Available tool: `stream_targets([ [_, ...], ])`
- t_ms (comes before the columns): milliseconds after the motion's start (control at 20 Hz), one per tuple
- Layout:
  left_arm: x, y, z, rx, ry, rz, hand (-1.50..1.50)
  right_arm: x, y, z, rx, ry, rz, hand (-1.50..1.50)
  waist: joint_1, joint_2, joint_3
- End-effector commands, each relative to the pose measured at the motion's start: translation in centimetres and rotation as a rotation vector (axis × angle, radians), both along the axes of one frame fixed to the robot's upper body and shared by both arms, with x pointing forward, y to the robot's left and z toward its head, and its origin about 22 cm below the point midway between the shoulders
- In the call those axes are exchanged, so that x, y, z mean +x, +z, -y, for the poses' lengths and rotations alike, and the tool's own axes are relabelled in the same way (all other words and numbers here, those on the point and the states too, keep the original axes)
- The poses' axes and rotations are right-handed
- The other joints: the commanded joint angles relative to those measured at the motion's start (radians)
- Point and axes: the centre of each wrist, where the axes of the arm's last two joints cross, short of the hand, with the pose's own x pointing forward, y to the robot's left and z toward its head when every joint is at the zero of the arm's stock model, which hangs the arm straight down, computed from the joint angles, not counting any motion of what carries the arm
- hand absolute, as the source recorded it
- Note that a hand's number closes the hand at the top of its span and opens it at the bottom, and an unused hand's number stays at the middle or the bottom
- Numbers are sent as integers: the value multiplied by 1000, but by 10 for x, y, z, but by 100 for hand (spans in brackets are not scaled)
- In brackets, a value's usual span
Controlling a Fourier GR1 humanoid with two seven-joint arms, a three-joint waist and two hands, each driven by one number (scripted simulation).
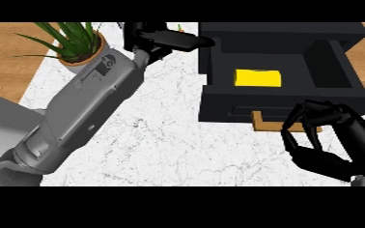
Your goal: Pick up the cup, place it into the drawer and close the drawer
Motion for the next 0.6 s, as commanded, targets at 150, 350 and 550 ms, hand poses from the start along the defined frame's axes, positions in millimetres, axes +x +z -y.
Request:
stream_targets([
  [150,-15,-6,-63,-37,16,-17,-150,22,-22,-22,-220,4,30,150,2,3,0],
  [350,-32,-26,-75,-41,8,-33,-150,44,-47,-37,-430,-10,24,150,30,6,0],
  [550,-36,-13,-105,-40,21,-19,-150,56,-78,-59,-568,10,41,150,19,6,1],
])
